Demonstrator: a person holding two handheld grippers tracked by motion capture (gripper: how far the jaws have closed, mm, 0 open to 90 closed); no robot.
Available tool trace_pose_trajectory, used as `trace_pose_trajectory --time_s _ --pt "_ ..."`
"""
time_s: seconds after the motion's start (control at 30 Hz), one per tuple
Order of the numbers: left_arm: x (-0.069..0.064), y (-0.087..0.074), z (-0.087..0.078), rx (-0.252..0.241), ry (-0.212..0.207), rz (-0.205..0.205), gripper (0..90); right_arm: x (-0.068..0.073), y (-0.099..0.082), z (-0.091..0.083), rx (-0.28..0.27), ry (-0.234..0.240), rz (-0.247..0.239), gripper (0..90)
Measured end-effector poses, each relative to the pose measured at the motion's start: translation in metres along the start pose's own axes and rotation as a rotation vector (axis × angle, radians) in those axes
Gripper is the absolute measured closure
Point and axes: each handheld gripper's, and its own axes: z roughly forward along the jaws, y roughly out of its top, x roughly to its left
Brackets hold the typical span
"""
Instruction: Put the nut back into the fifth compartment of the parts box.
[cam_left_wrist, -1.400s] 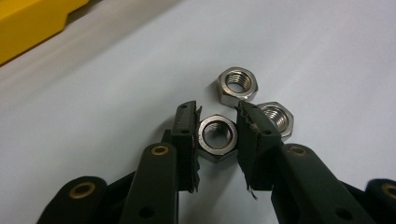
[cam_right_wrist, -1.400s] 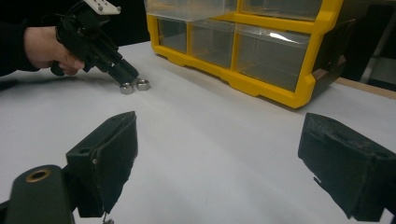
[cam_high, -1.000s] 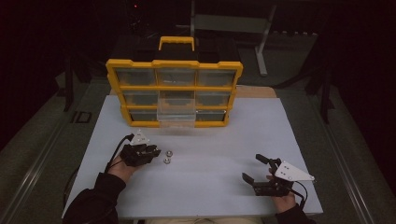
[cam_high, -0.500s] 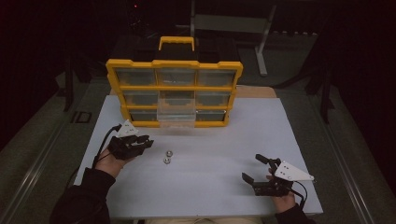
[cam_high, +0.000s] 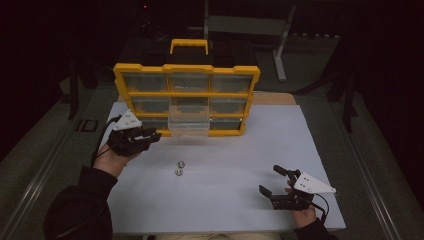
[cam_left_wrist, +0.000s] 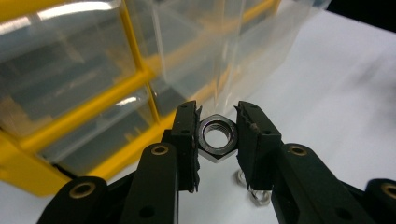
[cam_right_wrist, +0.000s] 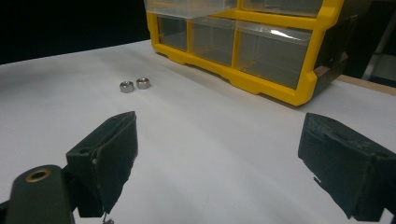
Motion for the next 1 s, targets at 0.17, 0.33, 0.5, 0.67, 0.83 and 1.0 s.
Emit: trace_pose_trajectory --time_s 0.17,0.33,0.5,0.67,0.83,1.0 --pt "0.003 0.020 -0.001 -0.002 0.007 0.022 68.8 0.000 0.000 0.000 0.001 0.000 0.001 12.1" --pt "0.002 0.041 0.000 -0.026 0.010 0.028 68.8 0.000 0.000 0.000 0.003 0.000 0.002 12.1" --pt "-0.001 0.056 0.007 -0.038 0.011 0.028 68.8 0.000 0.000 0.000 0.004 0.001 0.002 12.1" --pt "-0.007 0.065 0.021 -0.036 0.011 0.008 68.8 0.000 0.000 0.000 0.003 0.002 0.001 12.1" --pt "-0.012 0.070 0.032 -0.017 0.048 -0.035 68.8 0.000 -0.001 0.000 0.003 0.003 0.003 12.1" --pt "-0.013 0.072 0.043 0.006 0.057 -0.072 68.8 0.000 -0.001 0.000 0.003 0.004 0.003 12.1"
